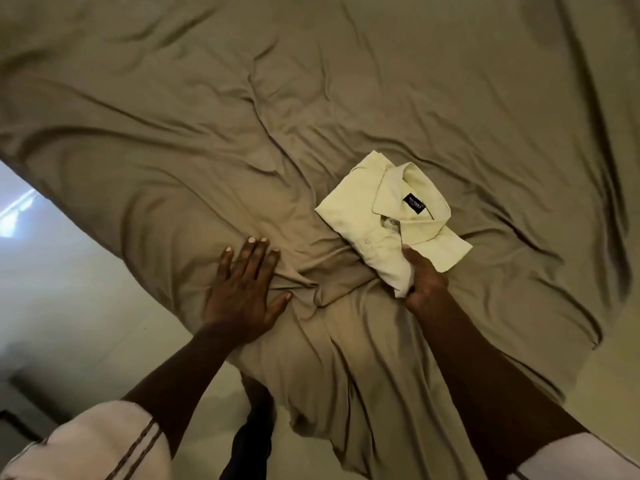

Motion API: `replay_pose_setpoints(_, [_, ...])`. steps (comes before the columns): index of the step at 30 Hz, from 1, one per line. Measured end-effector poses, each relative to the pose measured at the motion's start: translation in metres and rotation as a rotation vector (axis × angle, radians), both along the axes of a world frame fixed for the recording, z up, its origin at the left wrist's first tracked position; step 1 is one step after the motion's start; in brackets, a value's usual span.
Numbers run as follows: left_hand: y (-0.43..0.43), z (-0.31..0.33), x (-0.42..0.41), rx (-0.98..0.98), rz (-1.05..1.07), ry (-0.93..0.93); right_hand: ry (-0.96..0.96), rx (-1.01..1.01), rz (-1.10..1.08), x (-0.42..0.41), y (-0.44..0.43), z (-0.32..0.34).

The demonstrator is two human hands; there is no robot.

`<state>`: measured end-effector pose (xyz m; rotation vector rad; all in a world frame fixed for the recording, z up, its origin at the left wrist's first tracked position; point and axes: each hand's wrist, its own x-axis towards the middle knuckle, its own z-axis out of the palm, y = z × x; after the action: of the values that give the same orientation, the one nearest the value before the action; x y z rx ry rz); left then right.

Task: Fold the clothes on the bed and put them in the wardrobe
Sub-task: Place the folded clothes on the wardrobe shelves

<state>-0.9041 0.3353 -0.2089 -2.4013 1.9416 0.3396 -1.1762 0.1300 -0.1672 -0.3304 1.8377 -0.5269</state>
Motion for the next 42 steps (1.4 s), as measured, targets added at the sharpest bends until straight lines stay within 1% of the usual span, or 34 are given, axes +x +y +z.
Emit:
replay_pose_setpoints(1, [-0.003, 0.001, 0.002, 0.02, -0.005, 0.007, 0.029, 0.084, -0.025, -0.005, -0.008, -0.006])
replay_pose_setpoints(2, [-0.004, 0.0, 0.002, 0.034, -0.009, 0.022, 0.023, 0.174, 0.02, -0.008, -0.007, 0.001])
replay_pose_setpoints(3, [-0.004, -0.001, 0.002, 0.046, -0.003, 0.03, -0.086, 0.11, 0.077, 0.0, 0.001, 0.023])
replay_pose_setpoints(4, [-0.004, 0.0, 0.003, 0.068, 0.001, 0.046, -0.195, 0.119, 0.07, 0.021, 0.0, 0.042])
replay_pose_setpoints(6, [-0.004, 0.009, 0.005, 0.14, 0.025, 0.075, -0.393, 0.001, -0.095, 0.032, 0.01, 0.088])
replay_pose_setpoints(7, [-0.007, 0.014, 0.005, 0.181, 0.039, 0.116, -0.469, -0.028, -0.087, 0.038, 0.018, 0.104])
replay_pose_setpoints(9, [-0.018, 0.042, 0.006, 0.26, 0.099, 0.251, -0.489, -0.095, -0.068, 0.048, 0.032, 0.126])
replay_pose_setpoints(10, [-0.023, 0.055, 0.005, 0.307, 0.187, 0.391, -0.521, -0.122, -0.056, 0.057, 0.039, 0.137])
replay_pose_setpoints(11, [-0.024, 0.079, 0.005, 0.322, 0.343, 0.57, -0.517, -0.118, -0.034, 0.062, 0.046, 0.151])
replay_pose_setpoints(12, [-0.023, 0.102, 0.005, 0.285, 0.574, 0.796, -0.517, -0.087, -0.004, 0.067, 0.055, 0.163])
replay_pose_setpoints(13, [-0.019, 0.123, 0.006, 0.207, 0.85, 1.038, -0.542, -0.067, 0.027, 0.071, 0.063, 0.175])
replay_pose_setpoints(14, [-0.007, 0.149, 0.008, 0.155, 1.067, 1.282, -0.591, -0.05, 0.082, 0.076, 0.075, 0.197])
replay_pose_setpoints(15, [0.004, 0.169, 0.011, 0.156, 1.206, 1.527, -0.625, -0.05, 0.135, 0.083, 0.084, 0.208])
replay_pose_setpoints(16, [0.02, 0.201, 0.013, 0.143, 1.27, 1.739, -0.643, -0.04, 0.201, 0.086, 0.095, 0.23])
replay_pose_setpoints(17, [0.038, 0.224, 0.016, 0.113, 1.272, 1.898, -0.643, -0.038, 0.291, 0.09, 0.103, 0.244])
replay_pose_setpoints(18, [0.056, 0.253, 0.017, 0.008, 1.251, 2.012, -0.656, -0.041, 0.387, 0.093, 0.113, 0.261])
replay_pose_setpoints(20, [0.099, 0.313, 0.011, -0.265, 1.212, 2.105, -0.651, -0.092, 0.596, 0.093, 0.134, 0.302])
replay_pose_setpoints(21, [0.118, 0.344, 0.008, -0.366, 1.189, 2.097, -0.642, -0.138, 0.689, 0.094, 0.143, 0.32])
replay_pose_setpoints(23, [0.154, 0.385, 0.0, -0.517, 1.229, 2.037, -0.59, -0.216, 0.861, 0.096, 0.162, 0.352])
replay_pose_setpoints(24, [0.176, 0.403, -0.004, -0.582, 1.232, 1.973, -0.553, -0.248, 0.939, 0.098, 0.173, 0.367])
replay_pose_setpoints(26, [0.209, 0.427, -0.009, -0.654, 1.244, 1.881, -0.529, -0.309, 1.063, 0.104, 0.189, 0.38])
replay_pose_setpoints(29, [0.258, 0.455, -0.024, -0.726, 1.255, 1.743, -0.567, -0.377, 1.253, 0.122, 0.218, 0.398])
replay_pose_setpoints(32, [0.314, 0.457, -0.033, -0.804, 1.288, 1.566, -0.588, -0.39, 1.404, 0.143, 0.258, 0.417])
replay_pose_setpoints(33, [0.331, 0.453, -0.033, -0.843, 1.312, 1.542, -0.59, -0.389, 1.434, 0.151, 0.271, 0.42])
replay_pose_setpoints(36, [0.387, 0.446, -0.032, -1.038, 1.409, 1.503, -0.566, -0.347, 1.514, 0.188, 0.318, 0.424])
replay_pose_setpoints(38, [0.417, 0.438, -0.032, -1.125, 1.461, 1.485, -0.566, -0.31, 1.534, 0.208, 0.345, 0.422])
replay_pose_setpoints(42, [0.497, 0.417, -0.024, -1.26, 1.594, 1.433, -0.643, -0.305, 1.644, 0.26, 0.416, 0.412])
